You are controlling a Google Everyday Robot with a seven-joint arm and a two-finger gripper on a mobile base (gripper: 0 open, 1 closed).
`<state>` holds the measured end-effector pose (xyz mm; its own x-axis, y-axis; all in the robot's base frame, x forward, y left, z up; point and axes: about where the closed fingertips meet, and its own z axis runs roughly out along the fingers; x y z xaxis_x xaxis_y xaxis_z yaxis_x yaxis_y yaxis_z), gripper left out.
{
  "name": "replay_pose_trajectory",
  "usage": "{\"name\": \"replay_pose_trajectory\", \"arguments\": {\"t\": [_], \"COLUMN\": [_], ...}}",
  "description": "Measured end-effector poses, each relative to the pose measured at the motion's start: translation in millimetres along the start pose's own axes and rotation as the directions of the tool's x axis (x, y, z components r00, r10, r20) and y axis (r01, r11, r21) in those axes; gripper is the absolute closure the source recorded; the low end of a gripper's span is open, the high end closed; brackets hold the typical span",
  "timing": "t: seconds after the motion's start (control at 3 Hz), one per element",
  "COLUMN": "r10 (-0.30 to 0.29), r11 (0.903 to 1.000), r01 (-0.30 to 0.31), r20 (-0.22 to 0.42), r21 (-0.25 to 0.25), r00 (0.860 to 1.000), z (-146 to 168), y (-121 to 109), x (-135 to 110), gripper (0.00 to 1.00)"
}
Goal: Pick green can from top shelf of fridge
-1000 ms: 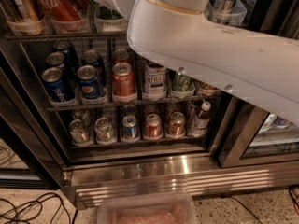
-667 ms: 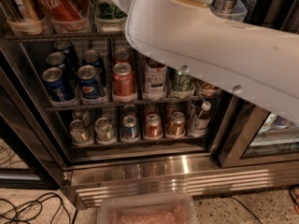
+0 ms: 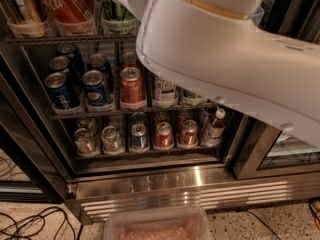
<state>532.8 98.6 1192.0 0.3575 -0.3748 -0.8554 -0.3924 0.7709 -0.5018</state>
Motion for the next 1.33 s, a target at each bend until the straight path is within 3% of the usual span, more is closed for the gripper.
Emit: {"name": "replay_pose_trajectory", "arguments": {"t": [0.33,1.0,1.33], "r10": [0.082,0.214,0.250], "r11": [0.9963,0.9752,0.9662], "r01": [-0.082,-0.217,-0.251], "r20": [0.028,0.067,0.032], "r21": [0.026,0.042,0.057], "r00": [0.996,0.975,0.968], "z": [-23.8,-66.2,-91.8], "y": [2.5,6.4,3.5], "x": [-2.5,9.2,21.8], "gripper": [1.00,1.00,1.00]}}
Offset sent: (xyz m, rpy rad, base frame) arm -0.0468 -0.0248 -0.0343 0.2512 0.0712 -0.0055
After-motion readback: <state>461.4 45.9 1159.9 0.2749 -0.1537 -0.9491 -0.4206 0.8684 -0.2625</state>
